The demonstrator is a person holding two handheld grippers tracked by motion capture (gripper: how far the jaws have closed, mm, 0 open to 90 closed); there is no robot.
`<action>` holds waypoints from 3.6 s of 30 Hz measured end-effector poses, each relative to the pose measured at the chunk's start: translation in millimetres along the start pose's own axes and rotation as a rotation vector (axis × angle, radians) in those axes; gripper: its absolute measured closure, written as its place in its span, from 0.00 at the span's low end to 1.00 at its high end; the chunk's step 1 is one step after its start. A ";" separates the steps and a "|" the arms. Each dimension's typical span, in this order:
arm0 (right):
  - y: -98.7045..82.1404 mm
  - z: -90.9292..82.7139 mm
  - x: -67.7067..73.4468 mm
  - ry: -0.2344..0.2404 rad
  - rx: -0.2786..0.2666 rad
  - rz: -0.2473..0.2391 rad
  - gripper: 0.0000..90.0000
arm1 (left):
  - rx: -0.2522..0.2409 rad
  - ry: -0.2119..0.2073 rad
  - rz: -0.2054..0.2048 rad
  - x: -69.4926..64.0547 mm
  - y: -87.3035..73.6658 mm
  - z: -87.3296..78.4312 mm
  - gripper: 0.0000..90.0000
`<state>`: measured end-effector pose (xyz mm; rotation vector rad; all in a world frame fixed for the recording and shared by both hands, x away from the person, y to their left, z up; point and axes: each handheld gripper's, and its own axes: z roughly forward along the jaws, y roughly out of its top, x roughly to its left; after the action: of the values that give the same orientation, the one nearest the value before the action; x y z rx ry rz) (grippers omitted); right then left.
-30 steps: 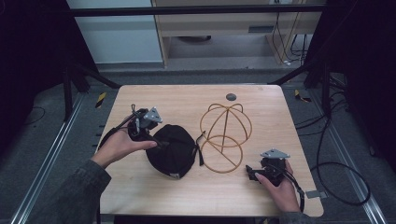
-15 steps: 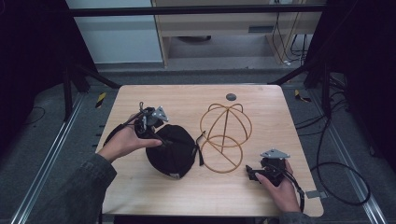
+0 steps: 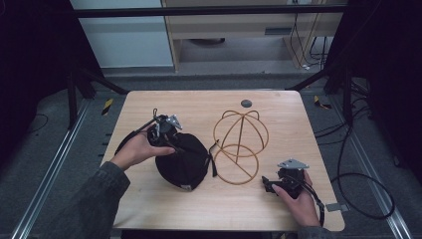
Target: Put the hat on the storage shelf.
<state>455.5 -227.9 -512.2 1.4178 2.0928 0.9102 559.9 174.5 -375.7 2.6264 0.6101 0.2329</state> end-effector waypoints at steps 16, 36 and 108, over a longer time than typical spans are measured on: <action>0.0 -0.1 -0.1 0.002 0.000 -0.001 0.05 | 0.028 -0.009 -0.006 -1.0 -0.9 14.1 0.72; 0.0 -0.1 -0.1 0.001 0.001 -0.001 0.05 | -0.089 0.035 0.038 -15.3 -21.3 -34.4 0.82; 0.2 0.5 0.5 -0.003 0.001 0.004 0.05 | -0.392 0.252 0.244 -91.2 7.0 -238.7 0.83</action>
<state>455.8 -227.3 -512.4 1.4236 2.0891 0.9089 420.8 216.3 -165.4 2.2979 0.2818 0.6927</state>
